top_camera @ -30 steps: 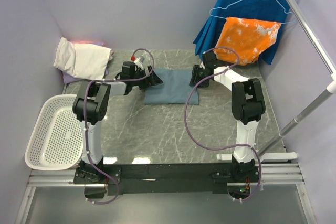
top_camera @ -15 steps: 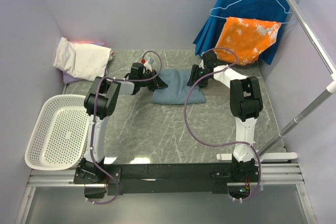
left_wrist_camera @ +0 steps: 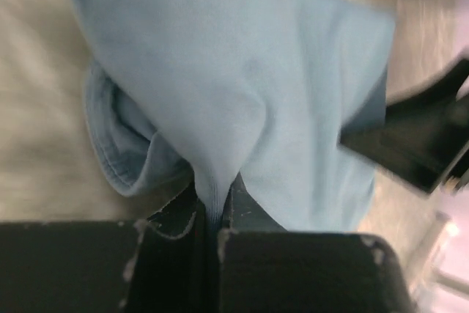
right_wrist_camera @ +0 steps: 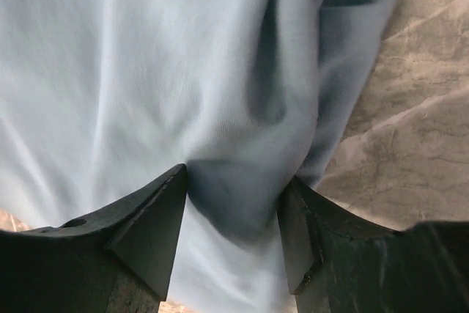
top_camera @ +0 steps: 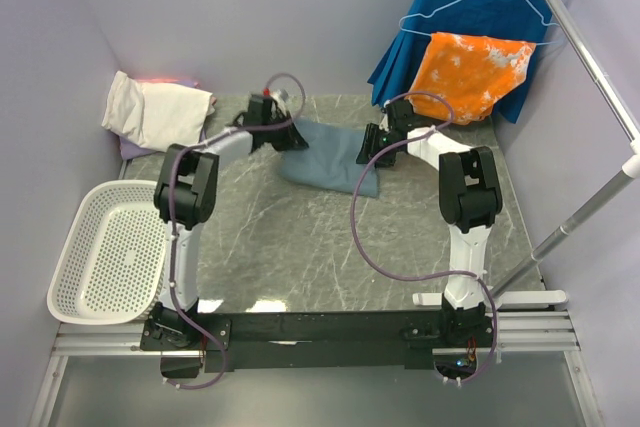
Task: Fold and stack the t-shirts
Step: Put the neatly folded tshirt into the corner of the board with the left arm
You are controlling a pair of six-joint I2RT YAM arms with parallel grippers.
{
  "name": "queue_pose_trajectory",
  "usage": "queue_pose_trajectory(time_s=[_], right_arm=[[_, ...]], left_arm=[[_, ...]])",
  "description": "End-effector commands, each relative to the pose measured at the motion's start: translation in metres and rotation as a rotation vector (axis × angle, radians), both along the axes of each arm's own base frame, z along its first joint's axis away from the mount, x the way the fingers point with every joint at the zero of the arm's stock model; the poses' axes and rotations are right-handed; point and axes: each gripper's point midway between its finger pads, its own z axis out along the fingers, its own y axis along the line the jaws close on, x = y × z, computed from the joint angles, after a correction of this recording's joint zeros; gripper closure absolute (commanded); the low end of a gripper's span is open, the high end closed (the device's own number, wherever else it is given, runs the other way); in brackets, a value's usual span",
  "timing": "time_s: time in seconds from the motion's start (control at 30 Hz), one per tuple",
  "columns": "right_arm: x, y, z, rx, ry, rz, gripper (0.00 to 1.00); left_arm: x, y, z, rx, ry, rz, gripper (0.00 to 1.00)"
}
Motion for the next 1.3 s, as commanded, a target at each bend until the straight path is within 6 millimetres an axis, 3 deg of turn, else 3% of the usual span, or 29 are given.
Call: queue_pose_trajectory(time_s=[0.0,0.03,0.07,0.1,0.13,0.17,0.2,0.23,0.27,0.3,0.33,0.4,0.43,0.53,0.63,0.67,0.73,0.77,0.8,0.93,0.97,1.03,1.07,1.1,1.13,1.17,1.2,1.23,1.27], right_arm=[[-0.010,-0.001,-0.002,-0.020,0.008,0.005,0.41],[-0.011,-0.001,-0.002,-0.021,0.011,0.005,0.41],[-0.010,-0.002,-0.002,-0.020,0.009,0.006,0.41],[-0.010,0.000,-0.003,-0.016,0.010,0.010,0.41],[-0.010,0.000,-0.003,-0.014,0.012,0.012,0.41],[-0.011,0.001,-0.005,-0.011,0.016,0.012,0.41],[-0.011,0.002,-0.006,-0.005,0.019,0.016,0.41],[-0.010,0.002,-0.006,-0.003,0.018,0.016,0.41],[-0.010,0.003,-0.007,-0.001,0.019,0.016,0.41],[-0.010,0.004,-0.008,0.002,0.022,0.020,0.41],[-0.008,0.004,-0.006,0.005,0.018,0.022,0.41],[-0.005,0.005,-0.007,0.002,0.024,0.026,0.41],[-0.006,0.006,-0.009,0.001,0.035,0.028,0.41],[-0.003,0.007,-0.009,0.006,0.030,0.029,0.41],[-0.003,0.007,-0.009,0.005,0.034,0.030,0.41],[-0.003,0.008,-0.010,0.006,0.038,0.031,0.41],[-0.004,0.008,-0.010,0.009,0.038,0.035,0.41],[-0.004,0.007,-0.011,0.009,0.039,0.033,0.41],[-0.004,0.007,-0.011,0.009,0.038,0.033,0.41],[-0.003,0.008,-0.009,0.010,0.030,0.031,0.41],[-0.004,0.007,-0.009,0.009,0.026,0.029,0.41],[-0.001,0.008,-0.004,0.016,-0.005,0.032,0.41],[-0.005,0.007,-0.001,0.018,-0.016,0.029,0.41],[-0.005,0.007,0.001,0.021,-0.032,0.032,0.41],[-0.002,0.007,0.012,0.029,-0.074,0.032,0.41],[-0.007,0.006,0.011,0.024,-0.071,0.026,0.41],[-0.007,0.004,0.015,0.017,-0.087,0.023,0.41],[-0.004,0.002,0.039,0.005,-0.162,0.009,0.40],[-0.009,-0.001,0.041,-0.012,-0.175,0.009,0.40]], left_arm=[[0.064,0.094,0.115,0.188,-0.228,0.167,0.99],[0.071,0.109,0.122,0.212,-0.231,0.193,0.99],[0.076,0.139,0.124,0.243,-0.202,0.227,0.99],[0.093,0.155,0.149,0.257,-0.259,0.252,0.99],[0.101,0.171,0.157,0.269,-0.274,0.271,0.99],[0.112,0.206,0.172,0.295,-0.285,0.321,0.99],[0.117,0.222,0.183,0.307,-0.306,0.341,0.99],[0.121,0.259,0.194,0.320,-0.324,0.388,0.99],[0.125,0.277,0.213,0.329,-0.375,0.418,0.99],[0.126,0.295,0.220,0.329,-0.396,0.446,0.99],[0.125,0.328,0.225,0.330,-0.408,0.496,0.99],[0.120,0.361,0.224,0.329,-0.404,0.546,0.99],[0.116,0.392,0.217,0.342,-0.381,0.598,0.99],[0.105,0.434,0.176,0.345,-0.273,0.648,0.99],[0.098,0.462,0.138,0.379,-0.205,0.714,0.99],[0.096,0.472,0.133,0.391,-0.191,0.757,0.98],[0.096,0.486,0.127,0.392,-0.188,0.794,0.42],[0.096,0.492,0.125,0.396,-0.183,0.819,0.18],[0.096,0.495,0.126,0.397,-0.181,0.833,0.01],[0.091,0.502,0.139,0.404,-0.197,0.873,0.01],[0.089,0.500,0.162,0.393,-0.239,0.886,0.01],[0.084,0.487,0.173,0.370,-0.259,0.869,0.01],[0.079,0.480,0.212,0.365,-0.344,0.877,0.01],[0.076,0.471,0.225,0.361,-0.380,0.866,0.01],[0.073,0.451,0.225,0.360,-0.384,0.832,0.01],[0.063,0.436,0.259,0.353,-0.451,0.826,0.01],[0.061,0.423,0.276,0.343,-0.511,0.805,0.01],[0.054,0.385,0.276,0.348,-0.522,0.775,0.01],[0.043,0.364,0.297,0.339,-0.571,0.748,0.01]])
